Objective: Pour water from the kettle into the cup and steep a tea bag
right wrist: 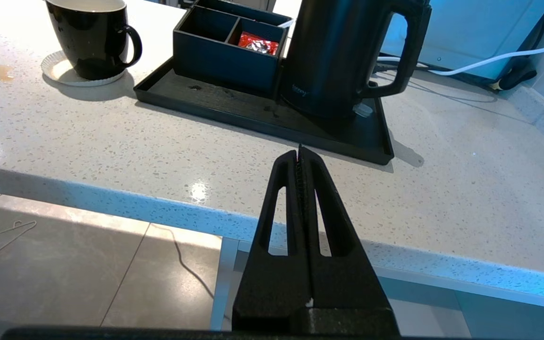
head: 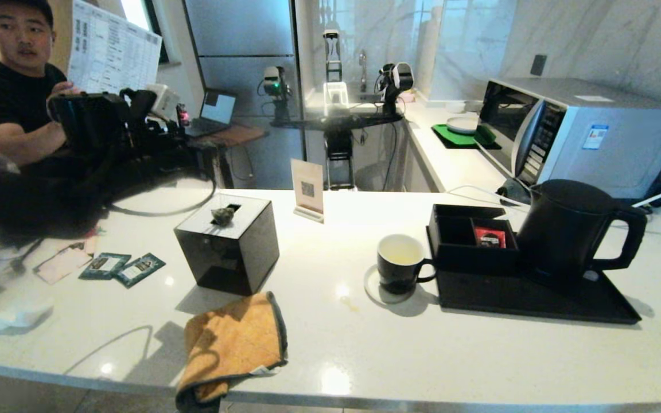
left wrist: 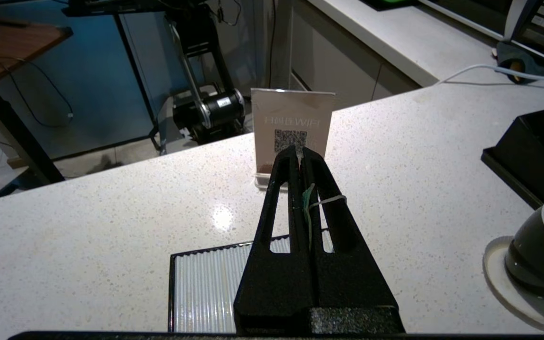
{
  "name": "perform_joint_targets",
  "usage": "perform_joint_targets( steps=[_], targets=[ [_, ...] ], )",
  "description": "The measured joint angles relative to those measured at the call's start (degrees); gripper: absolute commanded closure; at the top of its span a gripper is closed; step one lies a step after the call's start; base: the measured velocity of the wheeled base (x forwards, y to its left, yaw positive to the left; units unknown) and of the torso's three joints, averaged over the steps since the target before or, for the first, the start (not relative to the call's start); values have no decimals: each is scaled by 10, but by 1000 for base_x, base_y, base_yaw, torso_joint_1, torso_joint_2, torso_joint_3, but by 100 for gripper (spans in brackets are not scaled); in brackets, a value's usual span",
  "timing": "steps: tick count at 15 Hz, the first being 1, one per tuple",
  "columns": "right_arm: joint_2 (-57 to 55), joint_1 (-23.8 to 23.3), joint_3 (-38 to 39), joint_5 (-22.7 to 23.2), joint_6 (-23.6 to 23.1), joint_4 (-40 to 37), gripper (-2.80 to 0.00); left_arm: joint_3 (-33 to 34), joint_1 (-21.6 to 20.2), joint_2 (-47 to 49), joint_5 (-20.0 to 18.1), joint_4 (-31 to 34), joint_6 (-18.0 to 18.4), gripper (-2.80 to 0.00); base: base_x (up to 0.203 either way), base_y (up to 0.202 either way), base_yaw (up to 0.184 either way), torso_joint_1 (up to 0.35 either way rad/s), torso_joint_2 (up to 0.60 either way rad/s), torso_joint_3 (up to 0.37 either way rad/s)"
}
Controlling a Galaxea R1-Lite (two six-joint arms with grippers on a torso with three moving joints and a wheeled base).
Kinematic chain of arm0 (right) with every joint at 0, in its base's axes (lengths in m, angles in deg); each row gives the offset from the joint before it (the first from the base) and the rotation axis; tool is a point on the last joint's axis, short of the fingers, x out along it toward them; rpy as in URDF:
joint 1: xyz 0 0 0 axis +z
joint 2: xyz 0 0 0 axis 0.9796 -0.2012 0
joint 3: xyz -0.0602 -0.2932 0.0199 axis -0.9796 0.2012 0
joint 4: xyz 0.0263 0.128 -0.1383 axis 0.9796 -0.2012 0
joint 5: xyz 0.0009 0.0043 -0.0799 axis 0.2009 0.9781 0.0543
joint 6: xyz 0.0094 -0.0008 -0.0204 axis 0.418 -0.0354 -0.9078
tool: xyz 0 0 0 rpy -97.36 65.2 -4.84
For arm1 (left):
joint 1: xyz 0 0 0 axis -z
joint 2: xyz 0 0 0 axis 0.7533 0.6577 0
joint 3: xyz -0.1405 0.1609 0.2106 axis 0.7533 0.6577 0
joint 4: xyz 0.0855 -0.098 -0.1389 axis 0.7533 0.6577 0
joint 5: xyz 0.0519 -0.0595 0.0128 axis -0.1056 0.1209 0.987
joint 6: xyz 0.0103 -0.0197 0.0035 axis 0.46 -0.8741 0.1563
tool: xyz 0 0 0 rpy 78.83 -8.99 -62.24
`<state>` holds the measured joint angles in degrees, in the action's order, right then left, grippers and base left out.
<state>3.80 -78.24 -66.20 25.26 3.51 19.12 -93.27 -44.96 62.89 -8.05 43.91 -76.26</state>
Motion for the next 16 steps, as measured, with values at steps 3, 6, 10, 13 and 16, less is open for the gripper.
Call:
perform_joint_targets(
  steps=[3, 6, 10, 13, 16],
  targets=[
    [0, 0, 0, 0, 0, 0, 0, -1, 0, 14, -1, -4, 0, 0, 0, 0, 0, 0, 0, 0],
    [0, 0, 0, 0, 0, 0, 0, -2, -2, 28, 0, -18, 1, 0, 0, 0, 0, 0, 0, 0],
    [0, 0, 0, 0, 0, 0, 0, -2, -4, 43, 1, -19, 1, 0, 0, 0, 0, 0, 0, 0],
    [0, 0, 0, 0, 0, 0, 0, -1, -3, 51, 2, -20, 1, 0, 0, 0, 0, 0, 0, 0],
    [0, 0, 0, 0, 0, 0, 0, 0, -2, 58, 2, -20, 1, 0, 0, 0, 0, 0, 0, 0]
  ],
)
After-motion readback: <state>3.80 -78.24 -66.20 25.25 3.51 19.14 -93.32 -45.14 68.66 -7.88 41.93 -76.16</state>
